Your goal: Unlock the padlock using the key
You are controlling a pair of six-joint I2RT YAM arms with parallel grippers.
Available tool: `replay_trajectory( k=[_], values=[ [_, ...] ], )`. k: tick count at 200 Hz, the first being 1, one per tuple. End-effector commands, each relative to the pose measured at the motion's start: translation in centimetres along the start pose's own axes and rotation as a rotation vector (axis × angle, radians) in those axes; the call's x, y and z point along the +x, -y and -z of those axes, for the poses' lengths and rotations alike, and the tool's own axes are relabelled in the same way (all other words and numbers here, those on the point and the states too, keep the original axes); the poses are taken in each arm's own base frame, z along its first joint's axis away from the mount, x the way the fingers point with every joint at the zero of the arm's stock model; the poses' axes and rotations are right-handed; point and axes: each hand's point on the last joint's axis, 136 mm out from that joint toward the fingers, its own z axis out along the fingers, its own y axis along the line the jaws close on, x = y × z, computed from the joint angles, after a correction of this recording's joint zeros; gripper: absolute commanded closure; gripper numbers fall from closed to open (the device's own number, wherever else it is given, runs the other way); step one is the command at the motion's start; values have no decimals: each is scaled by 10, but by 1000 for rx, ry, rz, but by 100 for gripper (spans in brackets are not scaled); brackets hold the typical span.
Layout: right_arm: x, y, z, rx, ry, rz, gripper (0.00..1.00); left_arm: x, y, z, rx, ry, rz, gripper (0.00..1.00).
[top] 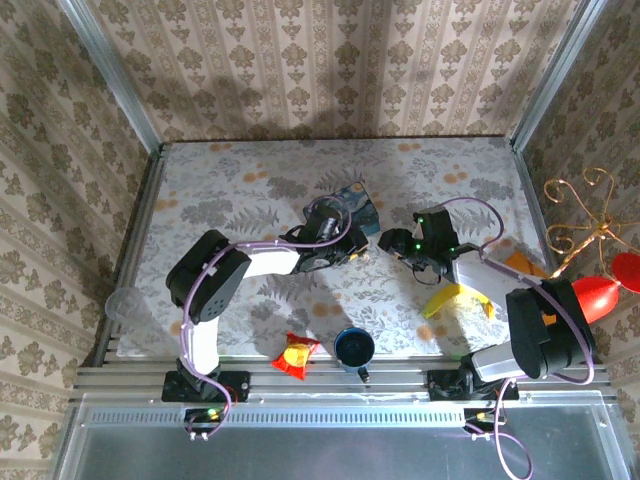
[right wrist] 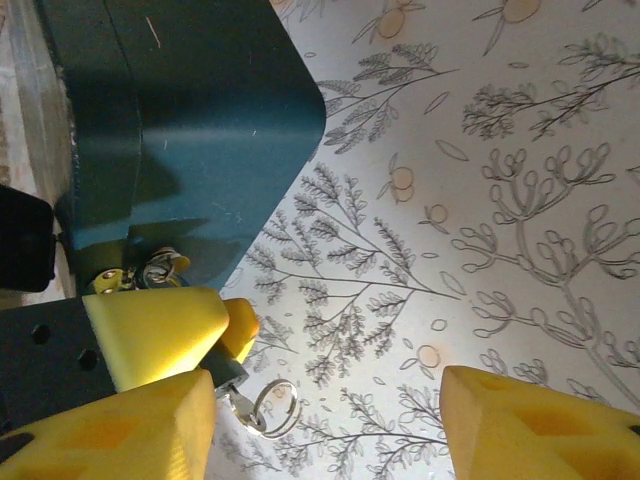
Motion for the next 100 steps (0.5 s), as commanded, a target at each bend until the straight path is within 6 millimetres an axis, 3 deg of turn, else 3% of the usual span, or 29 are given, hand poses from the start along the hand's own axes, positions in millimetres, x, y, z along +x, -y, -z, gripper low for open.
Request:
replay_trajectory(
  k=[1,53,76,100],
  values=[
    [-4,0,11,35,32,52,39,34,-65,-10,-194,-140,142,87],
    [-6,-16,10,-5,5,109,43,35,-66,-15,-213,-154,132,79],
    [-5,-13,0,-1,-15,108,42,35,-68,-17,-218,-156,134,78],
    [-10,-17,-3,-6,-7,131,41,35,-73,-19,-229,-159,142,70]
  ],
)
